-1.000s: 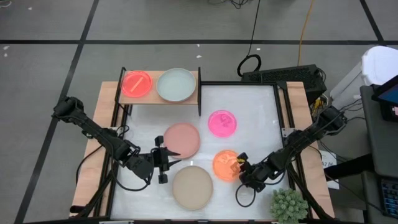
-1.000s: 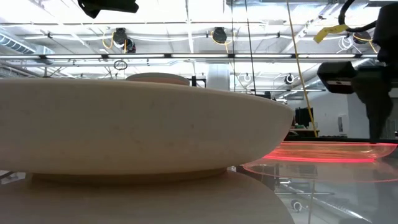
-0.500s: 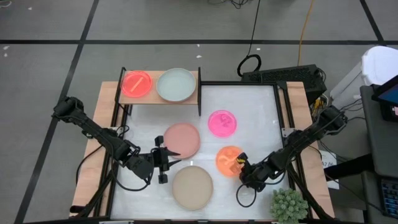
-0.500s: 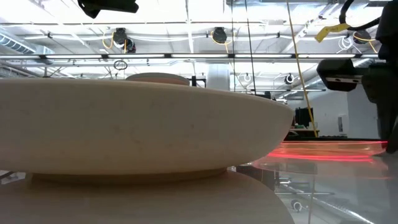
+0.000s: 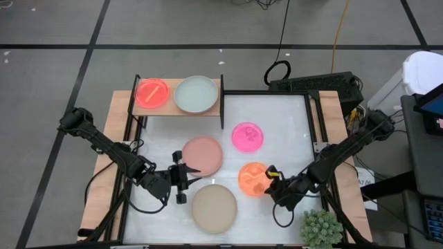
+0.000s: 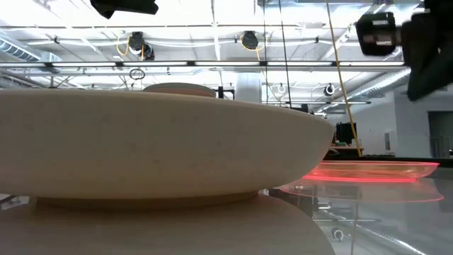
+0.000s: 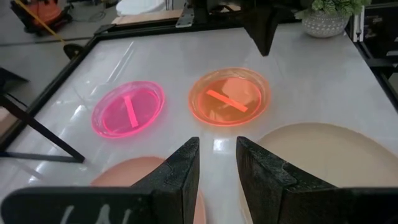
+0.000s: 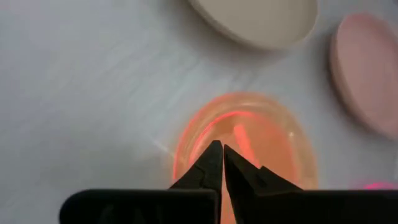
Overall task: Place and stack plates onto a shelf
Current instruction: Stack the small orange plate on top of the small orange plates on the shelf, then stack the small orange plate on top of the small orange plates
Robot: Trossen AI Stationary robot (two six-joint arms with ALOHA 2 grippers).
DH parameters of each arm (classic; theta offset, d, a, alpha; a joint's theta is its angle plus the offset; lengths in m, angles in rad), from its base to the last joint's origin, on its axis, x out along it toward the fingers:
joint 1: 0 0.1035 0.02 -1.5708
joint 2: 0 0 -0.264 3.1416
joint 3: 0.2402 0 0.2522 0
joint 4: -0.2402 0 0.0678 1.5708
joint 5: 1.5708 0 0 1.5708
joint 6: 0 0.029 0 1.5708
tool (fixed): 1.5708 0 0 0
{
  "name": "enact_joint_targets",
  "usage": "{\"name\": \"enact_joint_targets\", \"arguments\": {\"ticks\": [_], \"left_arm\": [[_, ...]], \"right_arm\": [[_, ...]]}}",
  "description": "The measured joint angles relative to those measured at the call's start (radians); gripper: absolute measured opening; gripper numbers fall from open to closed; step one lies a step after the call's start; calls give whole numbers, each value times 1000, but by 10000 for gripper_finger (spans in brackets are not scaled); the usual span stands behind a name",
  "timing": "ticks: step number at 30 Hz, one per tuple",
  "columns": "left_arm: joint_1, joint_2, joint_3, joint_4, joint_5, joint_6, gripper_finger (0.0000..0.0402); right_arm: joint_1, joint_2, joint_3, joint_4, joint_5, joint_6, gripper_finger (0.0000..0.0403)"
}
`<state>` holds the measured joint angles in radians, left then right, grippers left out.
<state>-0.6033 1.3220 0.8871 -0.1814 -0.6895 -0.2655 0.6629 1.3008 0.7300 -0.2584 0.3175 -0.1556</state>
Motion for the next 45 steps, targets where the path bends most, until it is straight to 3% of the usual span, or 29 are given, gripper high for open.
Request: {"name": "enact_joint_targets", "arguments": {"ticks": [11,21,28,36,45], "left_arm": [[12,0,0,33,-1,113,114],[15,0,0,27,9,110,114],[34,0,0,28,9,99,114],[37,0,0,29,11,83,114],[36,0,0,27,12,81,113]], "right_arm": [[-53,-38,117,-33,0,-177,0],[-27,22,119,-155,-80,74,5],[7,147,119,-221,-79,186,63],[7,246,113,-232,-56,172,114],[8,262,60,-208,19,149,94]]}}
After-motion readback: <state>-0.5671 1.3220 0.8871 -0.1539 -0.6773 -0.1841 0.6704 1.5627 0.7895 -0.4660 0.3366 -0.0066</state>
